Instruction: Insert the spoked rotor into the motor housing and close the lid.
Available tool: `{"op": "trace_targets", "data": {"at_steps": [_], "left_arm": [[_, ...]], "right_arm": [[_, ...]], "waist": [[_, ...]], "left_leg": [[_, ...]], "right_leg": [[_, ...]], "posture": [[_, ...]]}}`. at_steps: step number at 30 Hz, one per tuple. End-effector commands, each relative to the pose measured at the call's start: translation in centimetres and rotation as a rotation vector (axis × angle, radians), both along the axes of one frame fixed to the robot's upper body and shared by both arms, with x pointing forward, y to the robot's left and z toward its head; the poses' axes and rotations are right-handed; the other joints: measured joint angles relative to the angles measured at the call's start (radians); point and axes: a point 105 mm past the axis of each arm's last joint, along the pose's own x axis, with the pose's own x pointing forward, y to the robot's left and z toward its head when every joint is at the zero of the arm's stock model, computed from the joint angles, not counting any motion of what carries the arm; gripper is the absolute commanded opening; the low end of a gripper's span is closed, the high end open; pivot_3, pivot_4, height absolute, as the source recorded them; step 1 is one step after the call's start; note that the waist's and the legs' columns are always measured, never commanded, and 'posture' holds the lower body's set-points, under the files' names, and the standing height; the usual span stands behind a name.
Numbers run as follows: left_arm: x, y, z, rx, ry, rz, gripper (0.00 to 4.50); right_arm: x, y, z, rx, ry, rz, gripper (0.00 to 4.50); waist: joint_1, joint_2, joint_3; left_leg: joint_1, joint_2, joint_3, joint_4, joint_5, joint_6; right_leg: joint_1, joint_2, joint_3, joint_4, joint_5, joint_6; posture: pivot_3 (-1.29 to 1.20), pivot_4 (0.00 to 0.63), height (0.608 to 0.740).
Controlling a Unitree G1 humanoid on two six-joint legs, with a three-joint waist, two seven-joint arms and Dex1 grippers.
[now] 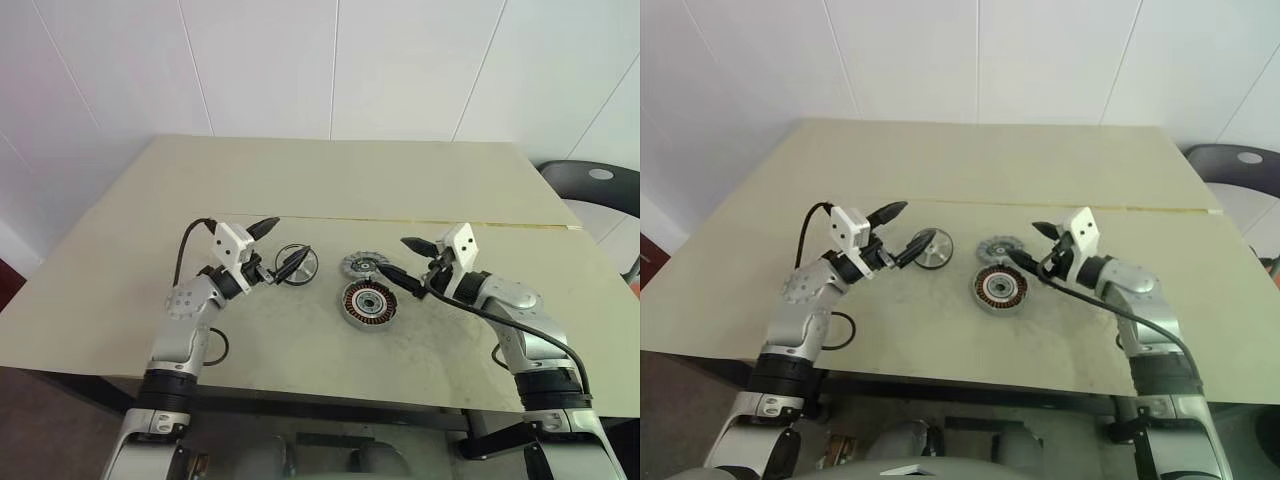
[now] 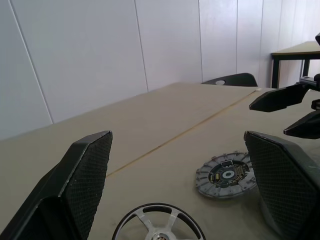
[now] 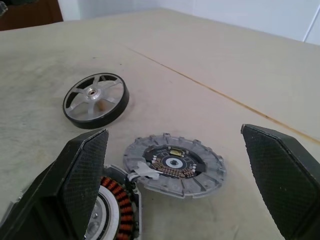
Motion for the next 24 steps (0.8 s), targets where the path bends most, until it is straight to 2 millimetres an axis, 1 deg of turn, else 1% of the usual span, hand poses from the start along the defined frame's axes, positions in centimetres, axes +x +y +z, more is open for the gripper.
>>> {"op": "trace_targets", "data": {"at_steps": [1,5,8,17,21,24], "left_arm": [[-0.1,0.0,1.0,0.004,-0.049,-0.003,4.5],[-0.3,-0.5,0.6,0.021,-0.046,-0.018,4.5],[-0.3,-0.7,0.8,0.011,-0.048,-0.024,4.5],[-0.3,-0.8,0.8,0.005,-0.046,-0.031,4.5],[-0.4,-0.9,0.8,0.003,-0.045,-0.029,4.5],[-0.4,-0.8,0.6,0.002,-0.042,-0.024,4.5]], "right_arm": [[0.6,-0.4,2.0,0.004,-0.073,-0.002,4.49],[0.6,-0.5,2.1,0.001,-0.078,-0.005,4.49],[0.6,-0.5,2.1,0.003,-0.078,-0.007,4.49],[0.8,-1.0,1.9,0.015,-0.065,-0.03,4.49],[2.4,-3.2,0.3,-0.031,0.016,-0.179,4.49],[2.8,-4.4,-0.6,-0.017,0.079,-0.228,4.49]], "waist": [[0.0,0.0,0.0],[0.0,0.0,0.0],[0.001,0.0,0.0],[0.0,0.0,0.0],[0.0,0.0,0.0],[0.0,0.0,0.0]], "left_leg": [[0.0,0.0,0.0,0.0,0.0,0.0],[0.0,0.0,0.0,0.0,0.0,0.0],[0.0,0.0,0.0,0.0,0.0,0.0],[0.0,0.0,0.0,0.002,0.0,0.0],[0.001,0.0,0.0,0.003,0.0,0.0],[0.001,0.0,0.0,0.004,0.0,0.0]], "right_leg": [[0.0,0.0,0.0,0.0,0.0,0.0],[0.0,0.0,0.0,0.0,0.0,0.0],[0.0,0.0,0.0,0.0,0.0,0.0],[0.0,0.0,0.0,0.002,0.0,0.0],[0.001,0.0,0.0,0.002,0.0,0.0],[0.001,0.0,0.0,0.002,0.0,-0.001]], "posture": [[0.0,0.0,0.74],[0.0,0.0,0.74],[0.0,0.0,0.74],[0.0,0.0,0.74],[0.0,0.0,0.74],[0.0,0.0,0.74]]}}
